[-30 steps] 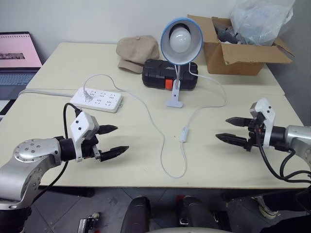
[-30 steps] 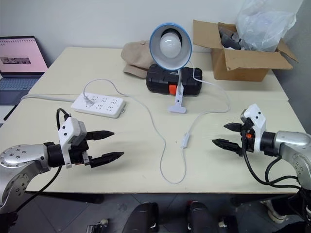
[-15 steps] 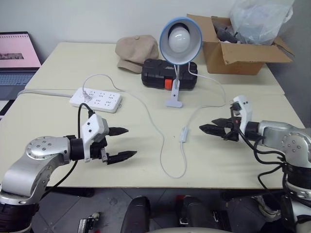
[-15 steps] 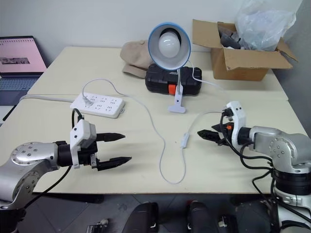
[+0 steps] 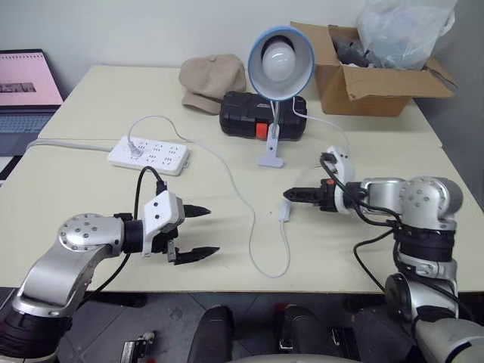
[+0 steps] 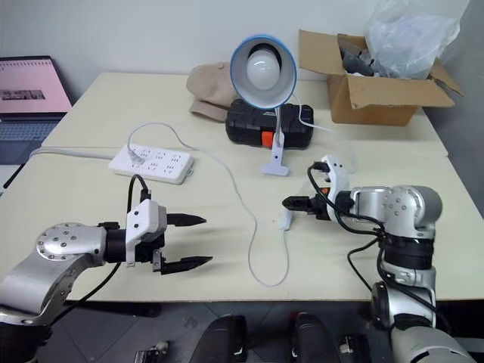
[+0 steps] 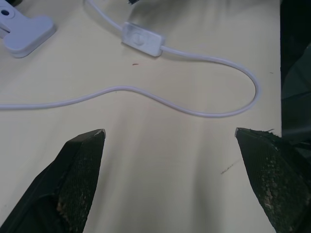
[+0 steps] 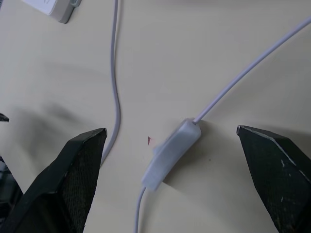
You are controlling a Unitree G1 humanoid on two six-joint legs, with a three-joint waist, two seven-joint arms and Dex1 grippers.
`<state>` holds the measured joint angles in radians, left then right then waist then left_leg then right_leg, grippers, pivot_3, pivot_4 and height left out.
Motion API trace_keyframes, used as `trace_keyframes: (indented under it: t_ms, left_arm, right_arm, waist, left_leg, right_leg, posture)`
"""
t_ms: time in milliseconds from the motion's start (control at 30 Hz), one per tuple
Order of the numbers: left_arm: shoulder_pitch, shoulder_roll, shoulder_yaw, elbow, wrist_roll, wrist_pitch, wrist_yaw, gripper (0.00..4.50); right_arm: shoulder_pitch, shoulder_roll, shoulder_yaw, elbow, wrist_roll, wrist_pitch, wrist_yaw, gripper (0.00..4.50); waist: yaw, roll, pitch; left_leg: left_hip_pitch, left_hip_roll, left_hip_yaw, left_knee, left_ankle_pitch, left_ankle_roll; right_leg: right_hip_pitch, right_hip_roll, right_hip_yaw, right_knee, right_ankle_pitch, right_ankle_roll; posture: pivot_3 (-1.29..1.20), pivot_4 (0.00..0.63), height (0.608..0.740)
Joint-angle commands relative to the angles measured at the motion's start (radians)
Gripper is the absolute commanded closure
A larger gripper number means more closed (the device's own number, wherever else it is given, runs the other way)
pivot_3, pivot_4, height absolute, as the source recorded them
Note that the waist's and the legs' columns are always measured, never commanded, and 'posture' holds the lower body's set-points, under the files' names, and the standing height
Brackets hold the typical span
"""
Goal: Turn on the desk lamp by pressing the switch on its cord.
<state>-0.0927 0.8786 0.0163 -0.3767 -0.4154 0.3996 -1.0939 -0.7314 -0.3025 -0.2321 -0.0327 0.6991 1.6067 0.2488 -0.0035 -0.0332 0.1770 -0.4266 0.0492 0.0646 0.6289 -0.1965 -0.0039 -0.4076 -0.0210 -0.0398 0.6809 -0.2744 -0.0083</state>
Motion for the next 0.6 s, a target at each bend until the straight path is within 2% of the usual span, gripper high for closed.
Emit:
trace_keyframes:
  t_ms: [33,600]
  left_arm:
    - [0.006,-0.011,-0.006,-0.009,0.023,-0.039,0.013,0.05]
    - [0.023,-0.045,-0.01,-0.007,0.043,-0.065,0.038,0.05]
  right_arm:
    - [-0.034,0.017,-0.016,0.048,0.006,0.008,-0.026,0.0]
    - [-0.053,0.055,0.016,0.117,0.027,0.008,-0.068,0.0]
  waist:
    - [0.0,0.0,0.0]
    - [-0.001,0.0,0.0]
  left_leg:
    - [0.0,0.0,0.0,0.0,0.0,0.0]
    - [0.0,0.0,0.0,0.0,0.0,0.0]
  right_leg:
    - [0.0,0.0,0.0,0.0,0.0,0.0]
    - [0.0,0.0,0.0,0.0,0.0,0.0]
  posture:
    - [0.0,0.15,0.74]
    - [0.0,0.15,0.74]
